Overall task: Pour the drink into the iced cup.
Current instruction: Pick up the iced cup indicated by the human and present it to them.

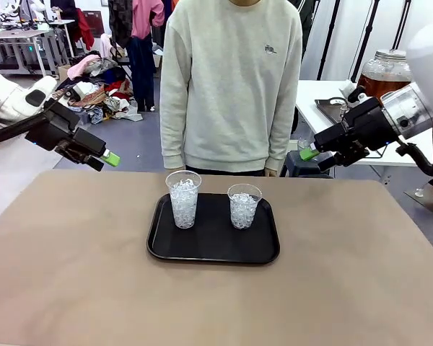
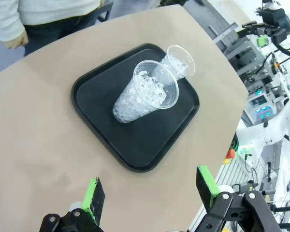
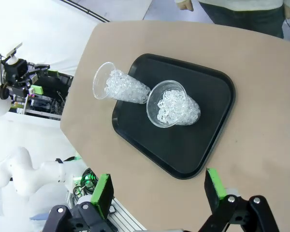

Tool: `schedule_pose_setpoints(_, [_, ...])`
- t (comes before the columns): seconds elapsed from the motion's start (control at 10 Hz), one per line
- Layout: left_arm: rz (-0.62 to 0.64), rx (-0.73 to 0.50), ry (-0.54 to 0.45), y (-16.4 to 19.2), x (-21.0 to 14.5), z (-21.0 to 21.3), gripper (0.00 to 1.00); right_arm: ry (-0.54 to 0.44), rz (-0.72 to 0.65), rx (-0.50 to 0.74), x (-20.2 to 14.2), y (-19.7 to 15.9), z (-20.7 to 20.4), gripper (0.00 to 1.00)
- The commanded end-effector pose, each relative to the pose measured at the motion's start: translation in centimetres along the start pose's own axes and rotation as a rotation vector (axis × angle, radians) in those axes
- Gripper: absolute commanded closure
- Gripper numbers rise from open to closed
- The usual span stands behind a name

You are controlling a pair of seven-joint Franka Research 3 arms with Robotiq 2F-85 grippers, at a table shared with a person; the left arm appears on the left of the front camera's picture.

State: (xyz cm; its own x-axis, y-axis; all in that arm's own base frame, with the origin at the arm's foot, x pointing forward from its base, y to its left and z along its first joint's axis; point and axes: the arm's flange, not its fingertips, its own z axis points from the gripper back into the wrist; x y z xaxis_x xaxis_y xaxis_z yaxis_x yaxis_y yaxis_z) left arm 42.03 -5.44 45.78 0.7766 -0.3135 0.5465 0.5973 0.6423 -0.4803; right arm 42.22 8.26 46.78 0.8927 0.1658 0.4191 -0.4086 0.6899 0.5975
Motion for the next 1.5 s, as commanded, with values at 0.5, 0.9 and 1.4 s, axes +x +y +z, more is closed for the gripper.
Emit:
schedule_pose_setpoints(0.5, [0.304, -0.231, -0.064, 5.5, 1.3, -0.9, 0.00, 0.025, -0.307, 0.166, 2.5, -2.9, -0.7, 0.00])
schedule_pose_setpoints(0.9, [0.367, -0.367, -0.093, 8.1, 0.9, -1.6, 0.00, 0.047, -0.470, 0.320, 2.7, -6.1, -1.0, 0.00])
schedule_pose_setpoints(1.4, [0.427, -0.498, -0.136, 10.7, 0.2, -3.0, 0.00, 0.040, -0.613, 0.467, 2.4, -9.1, -1.1, 0.00])
